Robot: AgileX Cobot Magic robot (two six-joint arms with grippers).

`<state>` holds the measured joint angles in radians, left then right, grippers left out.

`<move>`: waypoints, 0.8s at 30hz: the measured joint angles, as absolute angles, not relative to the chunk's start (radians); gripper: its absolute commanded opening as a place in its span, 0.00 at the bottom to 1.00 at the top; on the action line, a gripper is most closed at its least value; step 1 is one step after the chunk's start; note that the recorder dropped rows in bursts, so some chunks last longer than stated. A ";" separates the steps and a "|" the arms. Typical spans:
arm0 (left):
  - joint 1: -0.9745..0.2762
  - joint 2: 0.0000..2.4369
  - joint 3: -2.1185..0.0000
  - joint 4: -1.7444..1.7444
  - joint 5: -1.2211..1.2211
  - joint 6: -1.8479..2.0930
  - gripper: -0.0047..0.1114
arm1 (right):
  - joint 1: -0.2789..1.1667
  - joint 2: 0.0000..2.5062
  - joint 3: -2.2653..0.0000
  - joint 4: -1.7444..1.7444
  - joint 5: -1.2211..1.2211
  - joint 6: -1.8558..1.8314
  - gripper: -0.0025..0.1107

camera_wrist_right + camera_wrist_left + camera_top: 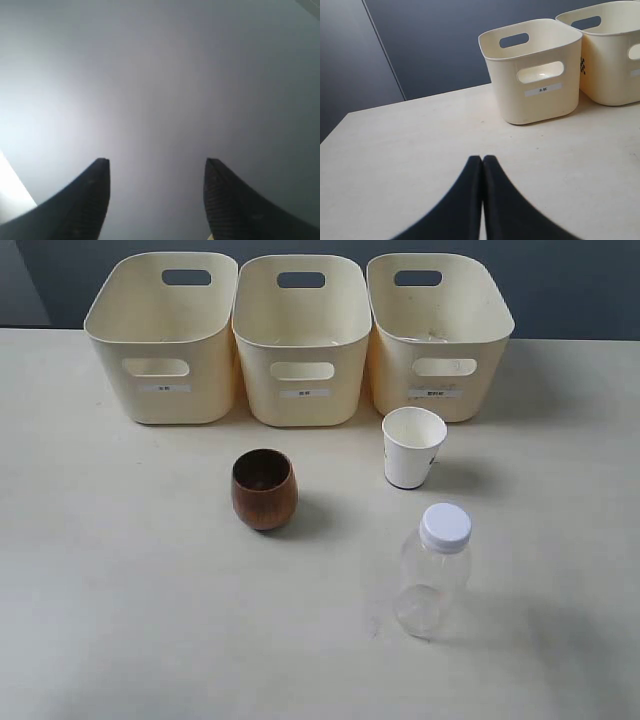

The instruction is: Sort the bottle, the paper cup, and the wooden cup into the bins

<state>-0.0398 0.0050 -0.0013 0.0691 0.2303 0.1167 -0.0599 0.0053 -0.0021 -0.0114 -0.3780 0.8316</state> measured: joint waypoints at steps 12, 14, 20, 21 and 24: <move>-0.040 0.005 -0.001 0.069 0.230 0.117 0.04 | -0.060 0.005 -0.002 -0.159 -0.152 0.864 0.50; -0.040 0.005 -0.001 0.069 0.230 0.117 0.04 | -0.060 0.005 -0.002 -0.162 -0.144 0.864 0.50; -0.040 0.005 -0.001 0.069 0.230 0.117 0.04 | -0.060 0.005 -0.002 -0.209 -0.117 0.866 0.50; -0.040 0.005 -0.001 0.069 0.230 0.117 0.04 | -0.060 0.005 -0.002 -0.222 -0.112 0.866 0.50; -0.040 0.005 -0.001 0.069 0.230 0.117 0.04 | -0.025 0.005 -0.002 -0.246 -0.115 0.868 0.50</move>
